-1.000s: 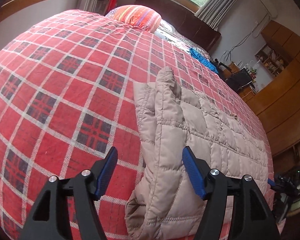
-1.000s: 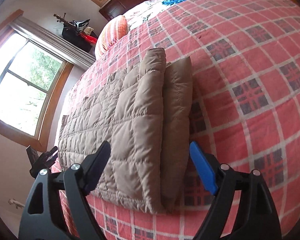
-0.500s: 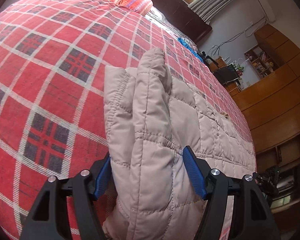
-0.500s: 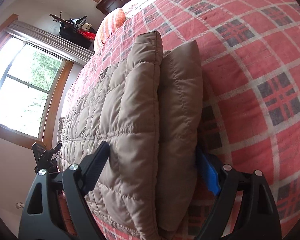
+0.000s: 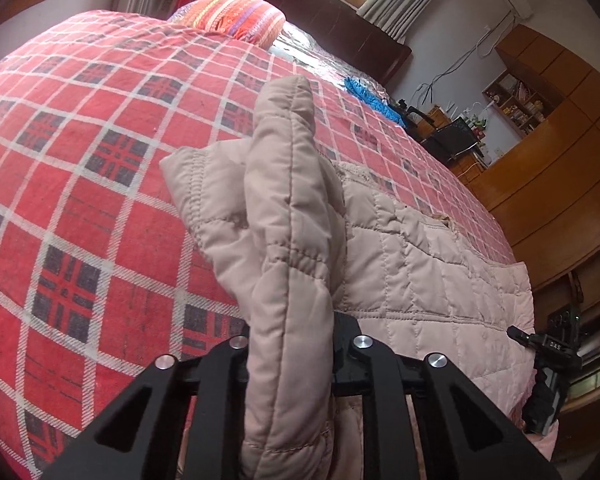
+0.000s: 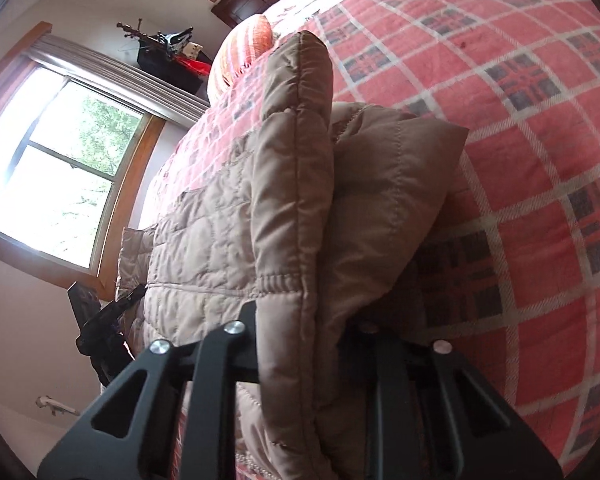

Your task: Fold large clothes

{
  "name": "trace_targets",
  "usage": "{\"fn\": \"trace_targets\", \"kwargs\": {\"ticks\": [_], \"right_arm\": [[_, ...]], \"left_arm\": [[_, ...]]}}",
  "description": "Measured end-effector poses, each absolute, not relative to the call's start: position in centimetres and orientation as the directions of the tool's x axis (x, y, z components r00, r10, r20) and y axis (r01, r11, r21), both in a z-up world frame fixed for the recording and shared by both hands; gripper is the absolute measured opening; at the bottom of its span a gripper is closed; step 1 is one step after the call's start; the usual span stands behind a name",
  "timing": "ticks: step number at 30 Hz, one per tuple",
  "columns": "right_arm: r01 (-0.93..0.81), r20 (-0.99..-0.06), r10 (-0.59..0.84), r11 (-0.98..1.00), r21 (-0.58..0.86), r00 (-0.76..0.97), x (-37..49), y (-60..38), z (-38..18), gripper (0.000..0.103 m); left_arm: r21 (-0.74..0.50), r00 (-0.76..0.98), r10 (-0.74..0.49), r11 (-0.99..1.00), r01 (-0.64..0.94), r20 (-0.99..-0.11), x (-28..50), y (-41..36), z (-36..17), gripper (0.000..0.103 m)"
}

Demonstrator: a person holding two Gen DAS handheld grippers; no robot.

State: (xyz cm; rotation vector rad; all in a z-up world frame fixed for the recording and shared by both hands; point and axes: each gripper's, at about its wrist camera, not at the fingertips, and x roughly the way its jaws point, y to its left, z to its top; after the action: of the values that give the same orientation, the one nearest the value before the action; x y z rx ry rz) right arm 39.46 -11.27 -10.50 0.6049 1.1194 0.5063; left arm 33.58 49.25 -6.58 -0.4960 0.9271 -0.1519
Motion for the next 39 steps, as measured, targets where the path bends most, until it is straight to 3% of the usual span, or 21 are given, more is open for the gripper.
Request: {"fn": "trace_targets", "kwargs": {"ticks": [13,26,32,39], "right_arm": [[-0.205,-0.615,0.668,0.729,0.653,0.419,35.0,-11.2,-2.6,0.013],[-0.344,-0.58,0.661,0.747,0.569,0.476,23.3,-11.7,4.5,0.013],[-0.367,-0.587,0.661,0.75,0.551,0.469,18.7,-11.3,4.1,0.013],[-0.338,-0.65,0.644,0.765,0.548,0.404,15.8,-10.6,-0.4,0.013]], "left_arm": [[-0.477,0.696,-0.365,0.878,0.037,-0.618,29.5,47.5,1.0,0.013],[-0.468,0.767,-0.395,0.873,0.14,-0.506,17.0,46.8,7.6,0.013],[-0.437,0.768,-0.377,0.888,0.141,-0.518,11.8,46.2,6.8,0.013],[-0.449,0.718,-0.373,0.889,0.094,-0.588,8.8,46.7,1.6,0.013]]}}
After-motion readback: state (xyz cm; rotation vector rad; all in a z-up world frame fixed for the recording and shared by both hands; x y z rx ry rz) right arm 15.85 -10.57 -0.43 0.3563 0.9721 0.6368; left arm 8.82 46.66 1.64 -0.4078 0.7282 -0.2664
